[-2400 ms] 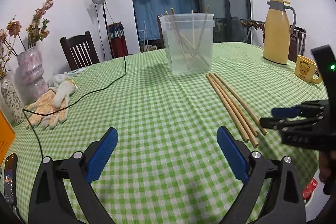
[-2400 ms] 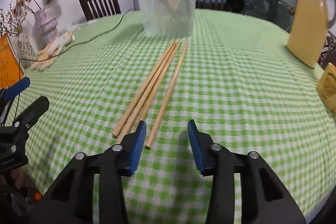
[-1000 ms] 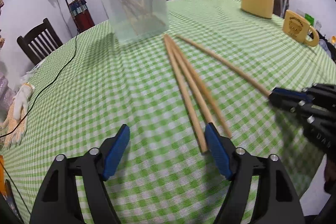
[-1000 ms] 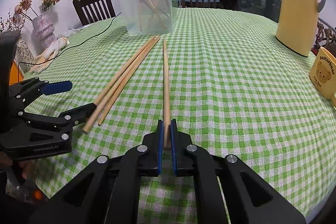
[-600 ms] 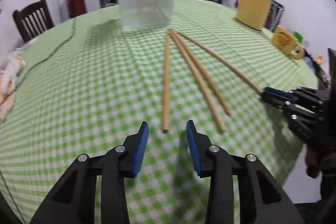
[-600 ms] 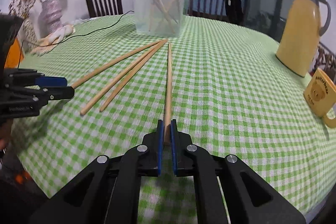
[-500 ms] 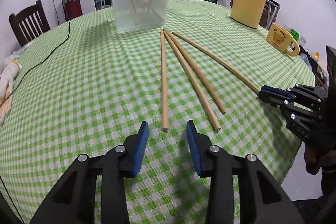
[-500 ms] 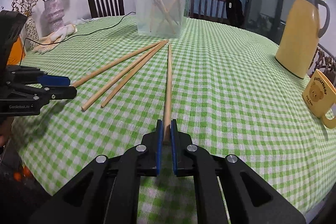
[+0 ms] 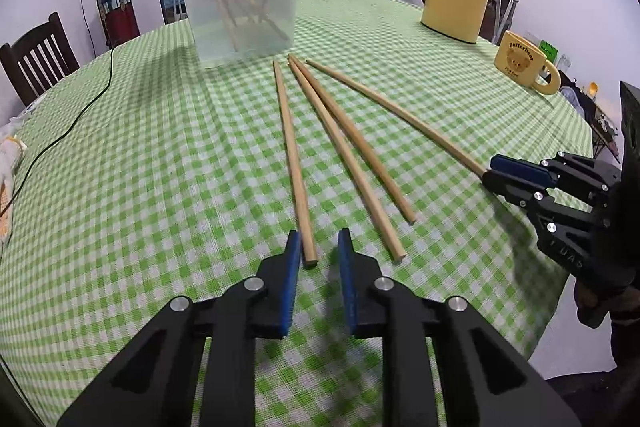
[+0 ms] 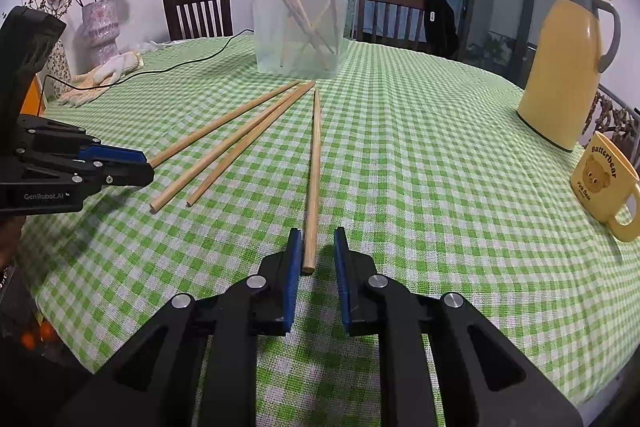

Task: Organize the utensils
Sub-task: 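Close the left tool on a chopstick and lift both held chopsticks, then lift both held chopsticks and carry them over the clear container, then lower both chopsticks into the clear container and open both tools, then withdraw both open tools from the container and move back over the table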

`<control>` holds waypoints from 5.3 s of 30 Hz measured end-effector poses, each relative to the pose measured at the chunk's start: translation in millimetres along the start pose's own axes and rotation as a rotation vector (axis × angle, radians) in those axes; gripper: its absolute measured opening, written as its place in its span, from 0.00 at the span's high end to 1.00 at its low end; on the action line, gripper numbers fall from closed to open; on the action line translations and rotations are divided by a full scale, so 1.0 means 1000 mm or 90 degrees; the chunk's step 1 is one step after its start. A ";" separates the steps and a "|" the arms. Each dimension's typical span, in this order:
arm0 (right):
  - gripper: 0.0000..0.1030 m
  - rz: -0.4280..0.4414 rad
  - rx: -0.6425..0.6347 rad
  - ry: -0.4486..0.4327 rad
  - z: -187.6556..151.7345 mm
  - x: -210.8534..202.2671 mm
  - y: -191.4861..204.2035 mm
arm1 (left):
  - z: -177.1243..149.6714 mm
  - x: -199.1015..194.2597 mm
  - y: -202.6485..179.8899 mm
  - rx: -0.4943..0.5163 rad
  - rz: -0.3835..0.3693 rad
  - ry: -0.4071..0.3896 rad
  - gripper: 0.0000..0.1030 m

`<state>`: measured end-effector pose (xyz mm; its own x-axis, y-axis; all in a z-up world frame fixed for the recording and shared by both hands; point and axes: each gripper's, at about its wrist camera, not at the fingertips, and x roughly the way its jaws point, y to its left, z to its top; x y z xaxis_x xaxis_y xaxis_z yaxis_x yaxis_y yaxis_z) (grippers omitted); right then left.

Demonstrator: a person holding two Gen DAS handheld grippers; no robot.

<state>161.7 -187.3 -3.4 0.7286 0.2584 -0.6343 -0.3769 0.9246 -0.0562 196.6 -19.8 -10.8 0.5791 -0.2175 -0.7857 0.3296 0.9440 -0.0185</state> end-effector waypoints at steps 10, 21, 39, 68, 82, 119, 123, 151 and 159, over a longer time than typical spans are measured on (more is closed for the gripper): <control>0.93 0.006 -0.015 -0.009 -0.005 -0.003 0.004 | -0.005 -0.002 0.005 -0.023 0.024 -0.002 0.97; 0.94 0.014 -0.018 -0.081 0.029 -0.039 0.013 | 0.001 -0.081 0.021 -0.051 0.034 -0.101 0.97; 0.94 -0.004 -0.071 -0.207 0.108 -0.109 0.024 | 0.046 -0.190 0.052 -0.020 0.036 -0.229 0.97; 0.94 0.048 -0.158 -0.223 0.269 -0.135 0.006 | 0.213 -0.262 0.084 0.037 0.038 -0.312 0.97; 0.94 0.073 -0.119 -0.280 0.422 -0.097 -0.021 | 0.375 -0.281 0.102 0.041 0.038 -0.380 0.97; 0.51 0.033 -0.017 -0.118 0.334 0.015 -0.059 | 0.228 -0.152 0.130 -0.099 0.116 -0.321 0.38; 0.33 -0.005 -0.039 -0.158 0.303 -0.015 -0.049 | 0.190 -0.166 0.105 -0.087 0.148 -0.340 0.31; 0.17 -0.034 -0.028 -0.238 0.134 -0.093 0.008 | 0.016 -0.204 0.031 -0.133 0.200 -0.421 0.07; 0.17 -0.029 -0.042 -0.247 0.092 -0.101 0.034 | -0.022 -0.201 0.002 -0.090 0.186 -0.435 0.07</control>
<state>127.8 -156.8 129.9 0.9029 0.3158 -0.2916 -0.3659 0.9207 -0.1357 64.5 31.1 134.0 0.9767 -0.0161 -0.2139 0.0200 0.9997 0.0161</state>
